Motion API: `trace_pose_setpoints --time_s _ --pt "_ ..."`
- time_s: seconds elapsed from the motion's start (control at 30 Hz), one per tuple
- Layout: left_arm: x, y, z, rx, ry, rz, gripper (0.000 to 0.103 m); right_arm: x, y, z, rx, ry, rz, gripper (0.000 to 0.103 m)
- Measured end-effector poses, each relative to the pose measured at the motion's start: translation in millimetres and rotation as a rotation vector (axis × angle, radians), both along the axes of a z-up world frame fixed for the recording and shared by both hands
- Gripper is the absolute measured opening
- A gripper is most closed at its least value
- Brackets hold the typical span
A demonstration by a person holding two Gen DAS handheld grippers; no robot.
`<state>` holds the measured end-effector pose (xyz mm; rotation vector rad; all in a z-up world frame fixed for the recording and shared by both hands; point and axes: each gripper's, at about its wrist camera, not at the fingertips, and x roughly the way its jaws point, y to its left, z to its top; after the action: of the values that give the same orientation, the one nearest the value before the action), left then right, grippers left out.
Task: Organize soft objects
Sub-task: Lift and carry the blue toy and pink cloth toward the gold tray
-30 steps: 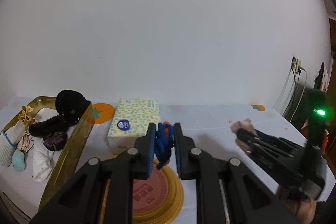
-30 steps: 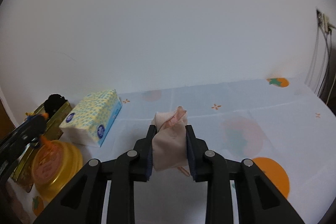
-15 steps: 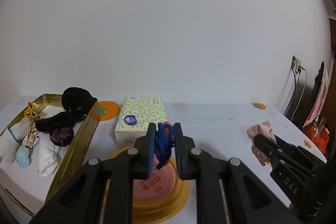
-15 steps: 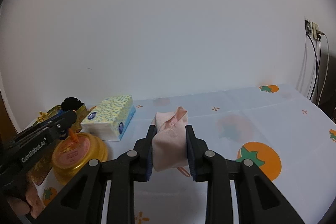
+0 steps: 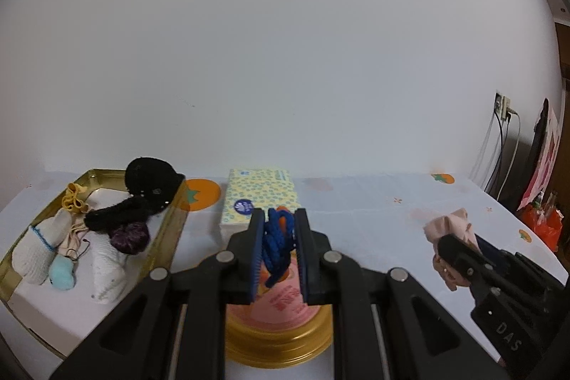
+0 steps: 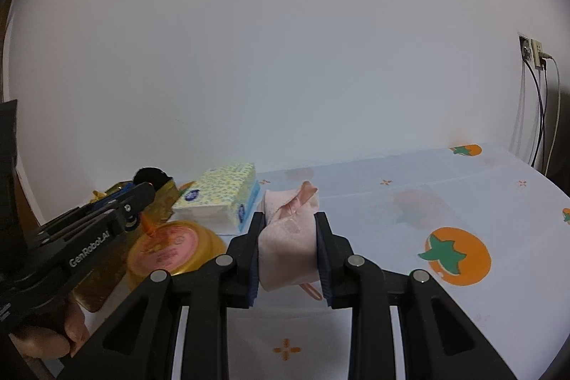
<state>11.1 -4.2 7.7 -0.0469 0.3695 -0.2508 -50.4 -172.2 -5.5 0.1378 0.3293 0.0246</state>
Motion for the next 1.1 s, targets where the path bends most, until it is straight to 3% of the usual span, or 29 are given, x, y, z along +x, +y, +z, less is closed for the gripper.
trace_pose_setpoints --time_s 0.6,1.1 --pt "-5.8 45.6 -5.4 0.006 0.001 0.057 0.014 -4.5 65.1 1.6 -0.009 -0.028 0.112 0.029" --pt "-24.7 64.5 -16.3 0.049 -0.008 0.075 0.014 -8.4 76.5 0.5 -0.039 -0.046 0.15 0.03"
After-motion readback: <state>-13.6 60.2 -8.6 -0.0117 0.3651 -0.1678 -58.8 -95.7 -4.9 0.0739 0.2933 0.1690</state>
